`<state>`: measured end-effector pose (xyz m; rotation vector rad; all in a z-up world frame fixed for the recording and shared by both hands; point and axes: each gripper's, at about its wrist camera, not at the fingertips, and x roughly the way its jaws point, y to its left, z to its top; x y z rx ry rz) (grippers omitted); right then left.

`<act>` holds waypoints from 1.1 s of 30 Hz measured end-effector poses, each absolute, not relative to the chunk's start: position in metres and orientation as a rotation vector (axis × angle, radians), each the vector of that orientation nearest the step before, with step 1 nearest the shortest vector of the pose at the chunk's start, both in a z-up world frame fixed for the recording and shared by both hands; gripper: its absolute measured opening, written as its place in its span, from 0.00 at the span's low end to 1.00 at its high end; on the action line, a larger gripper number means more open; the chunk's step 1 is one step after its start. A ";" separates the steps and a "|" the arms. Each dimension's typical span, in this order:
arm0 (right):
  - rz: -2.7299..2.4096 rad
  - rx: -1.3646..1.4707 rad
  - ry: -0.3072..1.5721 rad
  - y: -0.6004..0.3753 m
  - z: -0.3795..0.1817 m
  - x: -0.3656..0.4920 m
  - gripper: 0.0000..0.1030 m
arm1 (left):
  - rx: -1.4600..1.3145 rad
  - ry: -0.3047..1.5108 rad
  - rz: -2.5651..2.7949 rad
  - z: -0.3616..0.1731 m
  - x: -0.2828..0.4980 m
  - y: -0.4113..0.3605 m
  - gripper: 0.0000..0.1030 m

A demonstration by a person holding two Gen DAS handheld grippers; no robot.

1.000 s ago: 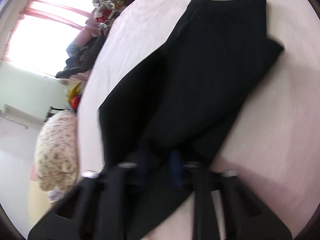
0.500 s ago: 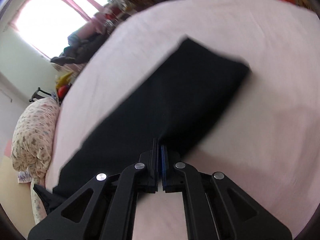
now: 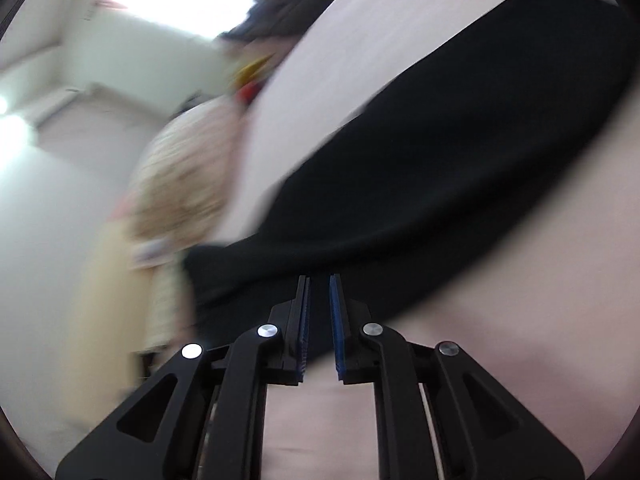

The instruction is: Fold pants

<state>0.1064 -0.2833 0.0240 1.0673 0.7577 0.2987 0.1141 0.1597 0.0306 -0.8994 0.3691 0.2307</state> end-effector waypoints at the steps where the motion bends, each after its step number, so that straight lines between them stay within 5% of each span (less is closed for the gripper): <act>1: 0.393 1.135 0.770 -0.263 0.023 0.125 0.36 | -0.890 0.372 0.211 0.035 0.112 0.160 0.98; 2: 0.449 1.183 0.785 -0.248 0.022 0.140 0.63 | -0.877 0.364 0.194 0.041 0.107 0.162 0.98; 4: 0.567 1.307 0.813 -0.210 0.016 0.175 0.65 | -0.797 0.326 0.185 0.056 0.096 0.168 0.98; 6: 0.635 1.435 0.837 -0.176 0.010 0.210 0.57 | -0.674 0.285 0.216 0.068 0.089 0.174 0.98; 11: 0.511 1.612 0.877 -0.140 -0.015 0.265 0.54 | -0.512 0.073 0.300 0.062 0.066 0.177 0.98; 20: 0.312 1.987 0.898 -0.146 -0.070 0.270 0.55 | -0.378 0.101 0.208 0.067 0.072 0.147 0.98; 25: 0.296 2.002 0.896 -0.145 -0.071 0.267 0.53 | -0.448 0.211 0.144 0.058 0.088 0.152 0.98; 27: 0.273 1.983 0.906 -0.143 -0.068 0.268 0.31 | -0.469 0.252 0.122 0.055 0.094 0.153 0.98; 30: 0.298 1.631 0.973 -0.139 -0.034 0.276 0.29 | -0.457 0.235 0.130 0.055 0.092 0.149 0.98; 31: 0.331 1.446 0.994 -0.133 -0.014 0.281 0.31 | -0.454 0.224 0.135 0.056 0.090 0.149 0.98; 33: 0.338 1.057 1.013 -0.120 0.031 0.286 0.90 | -0.455 0.218 0.137 0.057 0.089 0.149 0.98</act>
